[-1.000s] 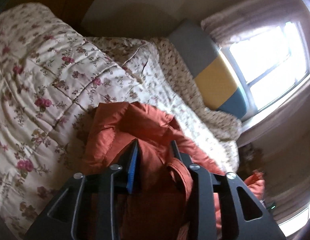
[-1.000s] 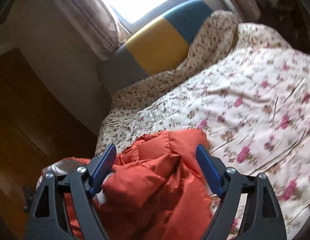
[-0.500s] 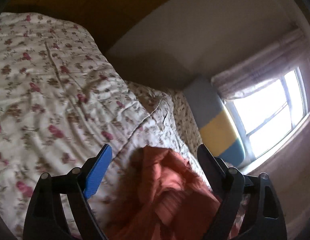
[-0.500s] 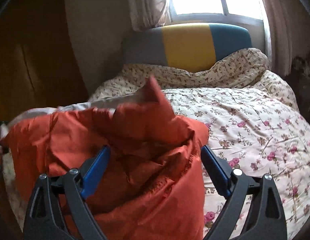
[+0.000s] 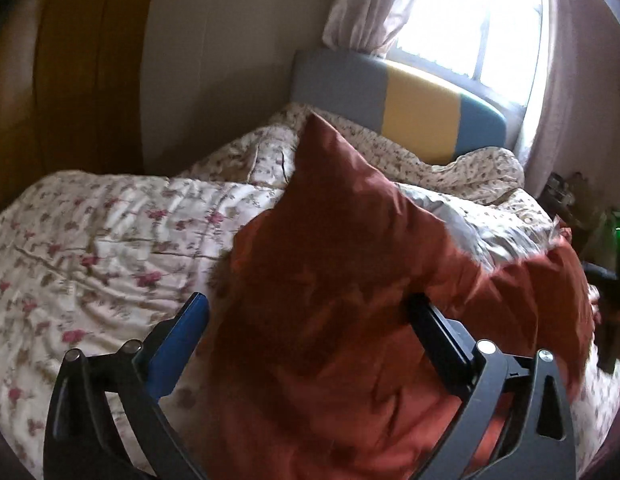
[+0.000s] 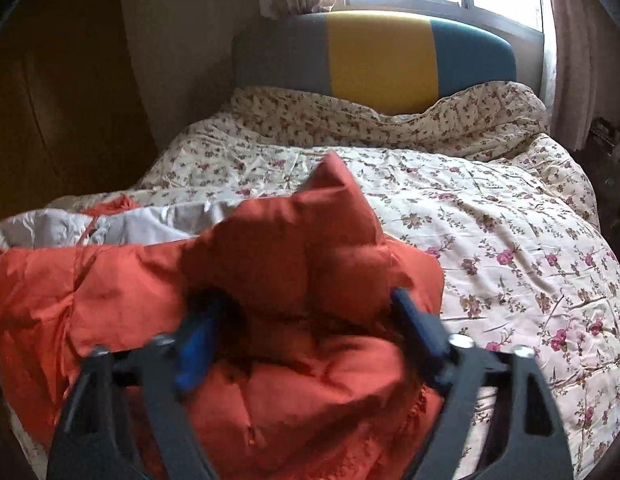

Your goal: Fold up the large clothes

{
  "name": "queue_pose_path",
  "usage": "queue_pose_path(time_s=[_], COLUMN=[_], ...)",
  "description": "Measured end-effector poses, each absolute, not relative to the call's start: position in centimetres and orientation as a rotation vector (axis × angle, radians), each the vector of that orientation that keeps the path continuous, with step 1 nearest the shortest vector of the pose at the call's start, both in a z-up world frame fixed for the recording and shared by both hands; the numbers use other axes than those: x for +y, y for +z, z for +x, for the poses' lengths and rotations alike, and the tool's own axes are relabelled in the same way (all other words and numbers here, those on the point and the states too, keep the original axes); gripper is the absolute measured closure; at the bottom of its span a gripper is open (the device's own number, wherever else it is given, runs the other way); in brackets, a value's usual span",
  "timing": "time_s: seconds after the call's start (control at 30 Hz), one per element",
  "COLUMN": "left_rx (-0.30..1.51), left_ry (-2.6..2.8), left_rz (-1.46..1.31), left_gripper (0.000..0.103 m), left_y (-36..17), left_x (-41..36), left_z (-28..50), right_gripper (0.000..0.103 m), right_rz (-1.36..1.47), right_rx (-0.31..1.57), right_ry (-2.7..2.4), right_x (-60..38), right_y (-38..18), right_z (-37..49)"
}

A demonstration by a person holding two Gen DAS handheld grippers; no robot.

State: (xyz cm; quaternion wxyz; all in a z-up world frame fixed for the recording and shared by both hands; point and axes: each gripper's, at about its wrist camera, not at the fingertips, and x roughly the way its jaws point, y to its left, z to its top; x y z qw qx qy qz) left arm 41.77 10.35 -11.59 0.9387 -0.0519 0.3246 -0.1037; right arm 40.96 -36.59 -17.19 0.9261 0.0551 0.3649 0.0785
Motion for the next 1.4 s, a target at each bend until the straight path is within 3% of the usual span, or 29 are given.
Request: queue_pose_path(time_s=[0.03, 0.07, 0.17, 0.27, 0.4, 0.7, 0.97, 1.2, 1.4], left_rx=[0.689, 0.708, 0.713, 0.700, 0.661, 0.557, 0.570, 0.679, 0.788], left_ry=[-0.222, -0.215, -0.195, -0.189, -0.187, -0.182, -0.112, 0.005, 0.065], left_rz=[-0.130, -0.138, -0.162, -0.195, -0.236, -0.223, -0.284, -0.230, -0.168], left_gripper=[0.034, 0.045, 0.067, 0.079, 0.083, 0.083, 0.083, 0.083, 0.083], left_y=[-11.8, -12.0, -11.9, -11.1, -9.3, -5.6, -4.5, -7.3, -11.8], left_x=[10.1, 9.9, 9.8, 10.5, 11.0, 10.3, 9.5, 7.3, 6.7], left_z=[42.5, 42.9, 42.6, 41.7, 40.4, 39.1, 43.1, 49.5, 53.4], right_gripper=[0.051, 0.061, 0.072, 0.077, 0.079, 0.082, 0.082, 0.081, 0.066], right_rz=[0.117, 0.112, 0.101, 0.131, 0.211, 0.248, 0.340, 0.368, 0.329], right_rx=[0.754, 0.756, 0.749, 0.728, 0.703, 0.643, 0.657, 0.778, 0.845], right_ry=[0.163, 0.159, 0.154, 0.163, 0.174, 0.173, 0.138, 0.047, 0.012], right_x=[-36.5, -36.5, -36.6, -37.3, -38.8, -39.6, -40.6, -40.5, -40.0], right_y=[-17.4, -17.5, -17.3, -16.3, -14.9, -12.2, -11.6, -14.9, -18.5], right_z=[40.9, 40.8, 40.1, 39.2, 38.7, 37.4, 40.0, 45.7, 48.6])
